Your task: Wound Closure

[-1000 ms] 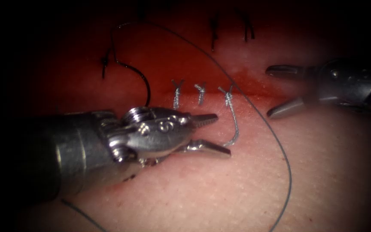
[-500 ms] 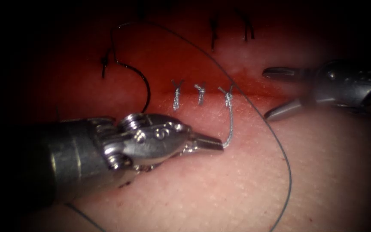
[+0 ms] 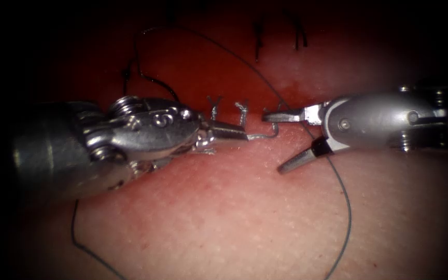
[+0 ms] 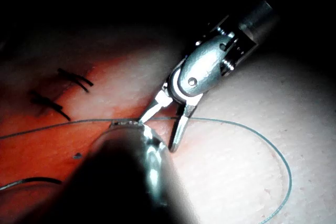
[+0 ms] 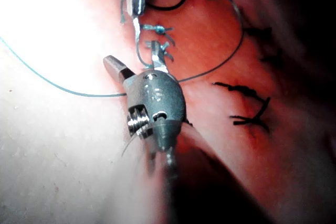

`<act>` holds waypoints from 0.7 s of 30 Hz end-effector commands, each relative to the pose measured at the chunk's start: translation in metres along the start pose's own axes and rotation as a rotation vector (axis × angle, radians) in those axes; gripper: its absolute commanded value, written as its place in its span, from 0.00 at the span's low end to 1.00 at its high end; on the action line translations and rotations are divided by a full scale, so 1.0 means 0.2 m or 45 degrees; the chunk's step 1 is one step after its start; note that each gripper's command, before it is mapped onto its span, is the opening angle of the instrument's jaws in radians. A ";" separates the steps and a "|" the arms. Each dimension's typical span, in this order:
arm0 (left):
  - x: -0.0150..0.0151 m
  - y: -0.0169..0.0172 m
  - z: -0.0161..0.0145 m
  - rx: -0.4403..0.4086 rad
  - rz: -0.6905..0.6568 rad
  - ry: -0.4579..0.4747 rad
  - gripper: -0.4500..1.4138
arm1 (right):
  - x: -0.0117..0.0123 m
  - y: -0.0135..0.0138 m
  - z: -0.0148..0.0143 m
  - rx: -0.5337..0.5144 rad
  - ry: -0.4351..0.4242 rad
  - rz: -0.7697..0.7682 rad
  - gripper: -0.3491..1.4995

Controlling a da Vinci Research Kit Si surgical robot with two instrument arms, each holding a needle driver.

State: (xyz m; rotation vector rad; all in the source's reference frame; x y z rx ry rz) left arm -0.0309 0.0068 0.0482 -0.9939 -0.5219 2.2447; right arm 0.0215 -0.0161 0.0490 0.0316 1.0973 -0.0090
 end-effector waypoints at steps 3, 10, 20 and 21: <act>0.002 0.000 0.003 0.000 0.010 0.001 0.00 | 0.001 0.003 0.010 -0.071 0.012 -0.011 0.78; 0.003 0.003 0.001 0.004 0.019 -0.001 0.00 | -0.006 0.000 0.022 -0.124 -0.009 -0.032 0.76; 0.005 0.006 0.002 0.012 0.029 -0.003 0.00 | -0.006 -0.001 0.027 -0.235 0.006 -0.029 0.74; 0.005 0.006 0.002 0.013 0.029 -0.003 0.00 | -0.006 -0.001 0.027 -0.241 0.012 -0.029 0.74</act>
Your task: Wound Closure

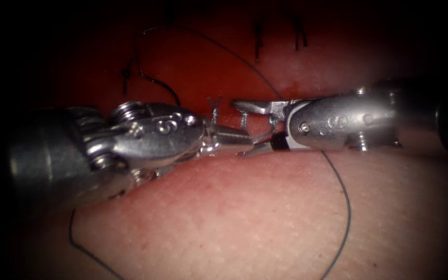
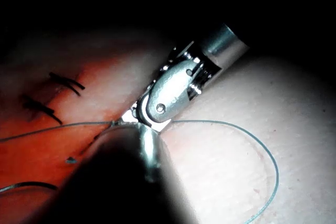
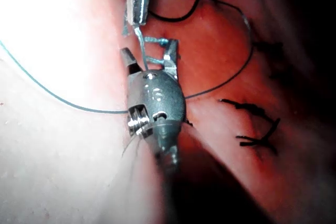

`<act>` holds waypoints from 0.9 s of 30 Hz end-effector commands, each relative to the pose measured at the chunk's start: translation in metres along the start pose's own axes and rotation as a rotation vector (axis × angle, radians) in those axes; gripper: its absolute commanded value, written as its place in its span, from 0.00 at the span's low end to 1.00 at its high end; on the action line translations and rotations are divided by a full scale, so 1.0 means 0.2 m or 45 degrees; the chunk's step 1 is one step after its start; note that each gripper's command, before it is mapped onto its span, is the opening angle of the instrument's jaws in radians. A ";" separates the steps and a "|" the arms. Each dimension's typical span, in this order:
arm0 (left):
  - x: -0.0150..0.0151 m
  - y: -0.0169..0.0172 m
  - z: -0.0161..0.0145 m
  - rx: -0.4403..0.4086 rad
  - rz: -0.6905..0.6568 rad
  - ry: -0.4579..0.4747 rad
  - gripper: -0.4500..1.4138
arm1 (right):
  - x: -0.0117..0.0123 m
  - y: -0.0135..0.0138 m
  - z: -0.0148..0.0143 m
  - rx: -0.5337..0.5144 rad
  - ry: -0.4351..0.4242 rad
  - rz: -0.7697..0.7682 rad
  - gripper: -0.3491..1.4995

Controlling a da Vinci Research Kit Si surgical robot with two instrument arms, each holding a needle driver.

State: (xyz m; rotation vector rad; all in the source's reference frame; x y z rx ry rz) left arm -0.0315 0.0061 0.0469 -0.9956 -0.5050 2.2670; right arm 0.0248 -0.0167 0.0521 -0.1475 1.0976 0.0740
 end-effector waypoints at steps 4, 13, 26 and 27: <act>0.002 -0.001 0.004 0.004 0.007 0.002 0.00 | 0.001 0.000 0.006 -0.014 0.019 0.001 0.70; 0.004 0.003 0.004 0.011 0.024 -0.001 0.00 | 0.003 -0.001 0.007 -0.030 0.020 0.005 0.64; 0.005 0.008 0.003 0.019 0.042 -0.004 0.00 | -0.004 -0.004 0.016 -0.033 -0.057 -0.017 0.01; 0.005 0.008 0.003 0.019 0.042 -0.004 0.00 | -0.005 -0.004 0.016 -0.026 -0.066 -0.021 0.00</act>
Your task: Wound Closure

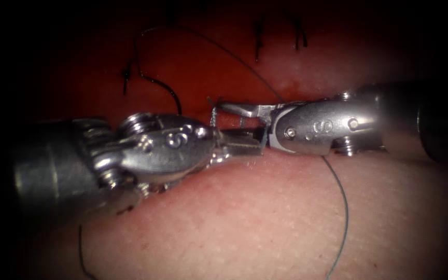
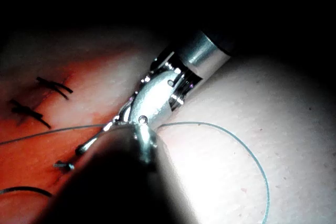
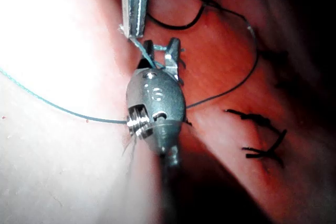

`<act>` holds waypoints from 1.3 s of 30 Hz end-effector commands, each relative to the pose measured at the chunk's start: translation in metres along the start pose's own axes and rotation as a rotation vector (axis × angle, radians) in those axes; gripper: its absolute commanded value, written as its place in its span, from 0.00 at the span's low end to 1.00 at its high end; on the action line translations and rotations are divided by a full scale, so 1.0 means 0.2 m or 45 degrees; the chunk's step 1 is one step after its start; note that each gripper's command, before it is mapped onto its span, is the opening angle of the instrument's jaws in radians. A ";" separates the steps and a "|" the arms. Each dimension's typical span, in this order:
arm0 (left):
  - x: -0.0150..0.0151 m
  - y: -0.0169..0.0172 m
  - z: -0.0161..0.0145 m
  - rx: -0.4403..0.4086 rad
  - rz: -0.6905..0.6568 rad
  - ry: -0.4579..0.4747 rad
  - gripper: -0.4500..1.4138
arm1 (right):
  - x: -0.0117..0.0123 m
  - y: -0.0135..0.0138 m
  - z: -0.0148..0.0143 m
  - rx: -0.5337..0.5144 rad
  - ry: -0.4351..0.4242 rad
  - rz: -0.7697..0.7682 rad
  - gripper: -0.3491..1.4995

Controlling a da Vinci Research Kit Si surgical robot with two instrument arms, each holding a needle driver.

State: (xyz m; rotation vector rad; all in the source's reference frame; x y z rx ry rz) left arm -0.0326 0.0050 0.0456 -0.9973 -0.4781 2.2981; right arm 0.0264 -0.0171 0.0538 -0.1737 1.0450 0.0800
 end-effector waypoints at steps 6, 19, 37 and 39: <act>0.002 0.002 0.002 -0.005 0.011 0.003 0.00 | 0.001 0.002 -0.001 0.032 0.012 -0.065 0.00; -0.019 0.017 -0.009 -0.103 0.186 0.019 0.00 | 0.013 0.036 -0.045 -0.055 0.098 0.042 0.92; -0.067 -0.009 0.002 -0.201 0.325 -0.337 0.76 | -0.002 0.046 -0.062 -0.152 0.037 0.089 0.94; -0.066 -0.012 -0.005 -0.196 0.326 -0.343 0.72 | -0.002 0.046 -0.062 -0.152 0.037 0.089 0.94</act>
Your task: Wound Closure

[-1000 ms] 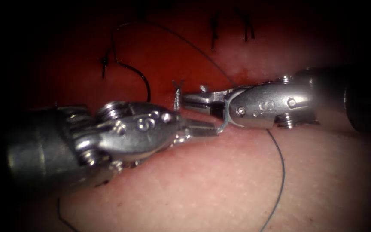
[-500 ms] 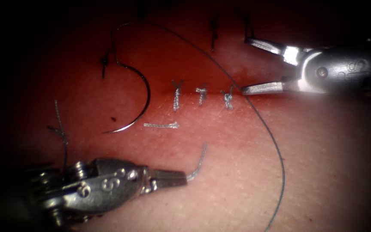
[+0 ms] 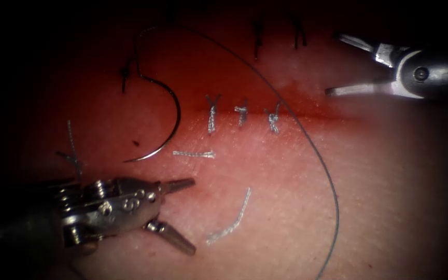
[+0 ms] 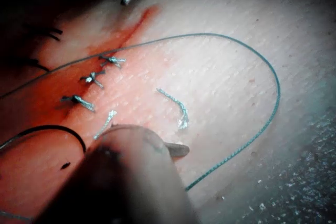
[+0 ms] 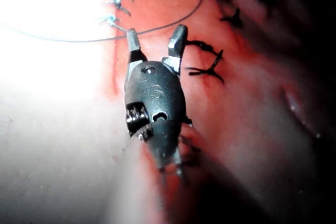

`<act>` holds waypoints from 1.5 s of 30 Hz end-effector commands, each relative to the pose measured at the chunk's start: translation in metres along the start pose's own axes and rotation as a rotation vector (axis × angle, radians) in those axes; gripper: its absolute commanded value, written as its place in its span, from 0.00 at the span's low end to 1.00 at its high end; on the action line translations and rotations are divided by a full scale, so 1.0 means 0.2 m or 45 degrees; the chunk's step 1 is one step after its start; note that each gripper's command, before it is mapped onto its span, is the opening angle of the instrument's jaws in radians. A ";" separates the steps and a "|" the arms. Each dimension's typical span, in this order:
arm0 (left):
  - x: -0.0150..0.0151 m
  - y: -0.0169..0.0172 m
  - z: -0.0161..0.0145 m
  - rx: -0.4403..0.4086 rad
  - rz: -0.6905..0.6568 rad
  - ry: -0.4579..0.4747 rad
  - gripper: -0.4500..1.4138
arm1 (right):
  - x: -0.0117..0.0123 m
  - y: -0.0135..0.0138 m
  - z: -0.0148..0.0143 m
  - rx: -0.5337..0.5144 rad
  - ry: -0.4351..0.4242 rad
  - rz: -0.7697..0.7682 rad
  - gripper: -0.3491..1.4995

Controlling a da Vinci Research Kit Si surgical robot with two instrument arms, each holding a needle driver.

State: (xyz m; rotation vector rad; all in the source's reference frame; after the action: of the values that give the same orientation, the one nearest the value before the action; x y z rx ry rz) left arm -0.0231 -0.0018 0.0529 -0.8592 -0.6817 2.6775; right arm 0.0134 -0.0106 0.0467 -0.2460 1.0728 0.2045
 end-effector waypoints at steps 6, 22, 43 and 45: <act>0.009 -0.016 -0.019 0.197 -0.128 0.111 0.59 | 0.001 -0.001 0.006 -0.002 0.003 0.020 0.94; -0.016 -0.037 0.001 0.164 -0.302 0.075 0.05 | 0.001 -0.004 0.006 0.051 -0.060 0.108 0.92; 0.055 -0.031 -0.022 0.502 -0.117 0.255 0.00 | 0.028 -0.045 0.013 0.347 -0.240 0.830 0.00; 0.062 -0.029 -0.020 0.507 -0.089 0.259 0.00 | 0.031 -0.054 0.016 0.359 -0.357 0.843 0.00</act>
State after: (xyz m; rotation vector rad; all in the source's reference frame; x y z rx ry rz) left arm -0.0300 0.0088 0.0464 -0.9545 -0.1187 2.4980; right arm 0.0205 -0.0198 0.0436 0.3903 0.8331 0.6672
